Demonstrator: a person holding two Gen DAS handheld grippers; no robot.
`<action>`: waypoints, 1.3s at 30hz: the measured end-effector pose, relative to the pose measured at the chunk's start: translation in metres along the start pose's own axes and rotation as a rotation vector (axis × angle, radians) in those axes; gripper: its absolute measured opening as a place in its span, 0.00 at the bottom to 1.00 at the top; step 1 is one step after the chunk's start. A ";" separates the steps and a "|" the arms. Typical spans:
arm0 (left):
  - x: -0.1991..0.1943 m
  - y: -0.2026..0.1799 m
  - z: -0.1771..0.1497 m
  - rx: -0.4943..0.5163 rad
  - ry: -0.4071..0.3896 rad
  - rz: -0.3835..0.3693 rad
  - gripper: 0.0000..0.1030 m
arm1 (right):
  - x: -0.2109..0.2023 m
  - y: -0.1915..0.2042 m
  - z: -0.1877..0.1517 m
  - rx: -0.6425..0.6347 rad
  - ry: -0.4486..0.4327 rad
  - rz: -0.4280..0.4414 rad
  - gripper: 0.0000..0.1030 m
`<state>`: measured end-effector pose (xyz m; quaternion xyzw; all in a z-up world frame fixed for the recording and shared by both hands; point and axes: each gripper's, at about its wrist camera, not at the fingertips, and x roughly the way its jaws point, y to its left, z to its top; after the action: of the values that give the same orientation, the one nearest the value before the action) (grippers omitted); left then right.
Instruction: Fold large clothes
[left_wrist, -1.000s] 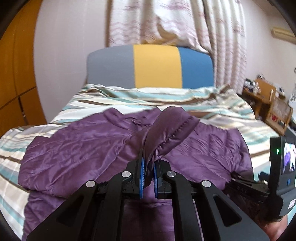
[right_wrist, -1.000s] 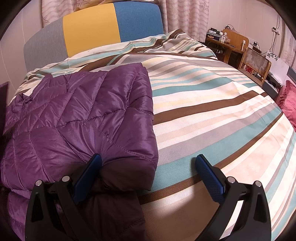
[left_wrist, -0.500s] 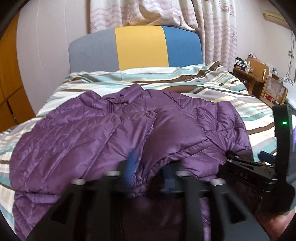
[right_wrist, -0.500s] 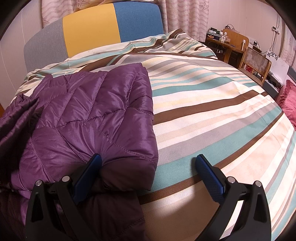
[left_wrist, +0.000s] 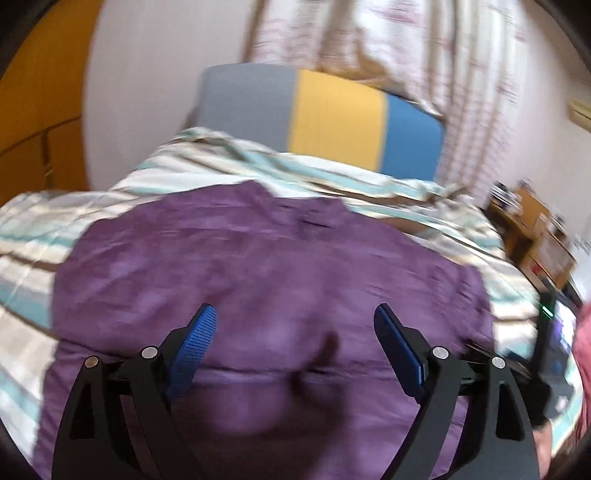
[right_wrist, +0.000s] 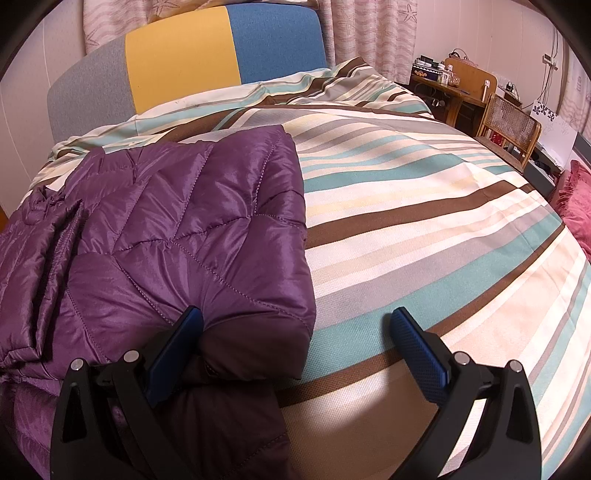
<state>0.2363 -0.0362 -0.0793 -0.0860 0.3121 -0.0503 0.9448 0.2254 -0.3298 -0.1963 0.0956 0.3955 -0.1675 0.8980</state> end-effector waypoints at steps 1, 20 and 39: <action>0.004 0.018 0.006 -0.029 0.002 0.047 0.83 | 0.000 0.000 0.000 0.000 0.000 0.000 0.98; 0.041 0.127 -0.001 -0.118 0.163 0.232 0.71 | -0.060 0.015 0.005 -0.029 -0.151 0.193 0.98; 0.045 0.123 0.002 -0.102 0.173 0.241 0.74 | -0.008 0.135 -0.009 -0.290 -0.010 0.421 0.62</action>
<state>0.2785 0.0775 -0.1275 -0.0913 0.4027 0.0723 0.9079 0.2651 -0.2006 -0.1906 0.0454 0.3823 0.0812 0.9193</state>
